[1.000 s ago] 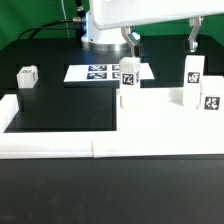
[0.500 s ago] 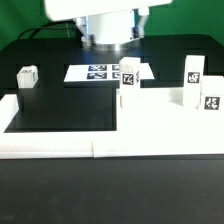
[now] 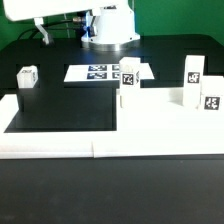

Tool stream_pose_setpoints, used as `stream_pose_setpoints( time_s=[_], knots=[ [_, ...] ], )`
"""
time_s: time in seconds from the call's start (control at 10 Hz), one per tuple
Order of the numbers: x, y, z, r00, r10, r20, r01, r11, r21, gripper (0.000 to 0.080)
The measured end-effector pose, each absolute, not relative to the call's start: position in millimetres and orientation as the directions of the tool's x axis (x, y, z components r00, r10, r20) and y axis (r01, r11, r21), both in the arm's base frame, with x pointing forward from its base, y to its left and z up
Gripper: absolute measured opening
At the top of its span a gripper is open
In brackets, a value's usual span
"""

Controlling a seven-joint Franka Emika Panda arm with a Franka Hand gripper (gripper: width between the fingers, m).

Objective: Assemble square table

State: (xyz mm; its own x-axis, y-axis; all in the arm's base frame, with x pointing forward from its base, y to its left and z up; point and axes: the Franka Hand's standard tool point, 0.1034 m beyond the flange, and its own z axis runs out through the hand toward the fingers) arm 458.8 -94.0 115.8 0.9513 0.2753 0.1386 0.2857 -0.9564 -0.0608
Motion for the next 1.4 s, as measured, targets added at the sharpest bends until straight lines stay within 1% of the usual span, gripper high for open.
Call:
stream_pose_setpoints(
  time_s=[0.2,0.3,0.4,0.5,0.6,0.7,0.8,0.9,1.0,1.1,1.2,1.3,1.4],
  knots=[
    [454,-89,113.0,0.958,0.284,0.040,0.286,-0.955,-0.075,0.0649],
    [439,-106,100.9,0.982,0.182,-0.043,0.179,-0.982,-0.061,0.0649],
    [422,-126,90.4,0.984,0.145,-0.105,0.139,-0.988,-0.066,0.0649],
    [403,-150,80.2,0.977,0.088,-0.196,0.074,-0.994,-0.078,0.0649],
    [392,-169,71.5,0.956,0.060,-0.286,0.034,-0.995,-0.094,0.0649],
    [391,-186,67.6,0.930,0.047,-0.365,0.006,-0.994,-0.113,0.0649],
    [397,-181,67.0,0.921,0.049,-0.387,0.006,-0.994,-0.112,0.0649],
    [393,-172,67.5,0.893,0.070,-0.446,0.008,-0.990,-0.138,0.0649],
    [393,-170,65.1,0.865,0.079,-0.496,0.002,-0.988,-0.152,0.0649],
    [395,-169,63.2,0.847,0.086,-0.524,0.002,-0.987,-0.158,0.0649],
    [390,-169,59.0,0.810,0.103,-0.577,0.008,-0.986,-0.165,0.0649],
    [384,-177,47.2,0.755,0.121,-0.644,0.024,-0.987,-0.158,0.0649],
    [382,-190,40.7,0.683,0.129,-0.719,0.029,-0.988,-0.149,0.0649]
  ],
)
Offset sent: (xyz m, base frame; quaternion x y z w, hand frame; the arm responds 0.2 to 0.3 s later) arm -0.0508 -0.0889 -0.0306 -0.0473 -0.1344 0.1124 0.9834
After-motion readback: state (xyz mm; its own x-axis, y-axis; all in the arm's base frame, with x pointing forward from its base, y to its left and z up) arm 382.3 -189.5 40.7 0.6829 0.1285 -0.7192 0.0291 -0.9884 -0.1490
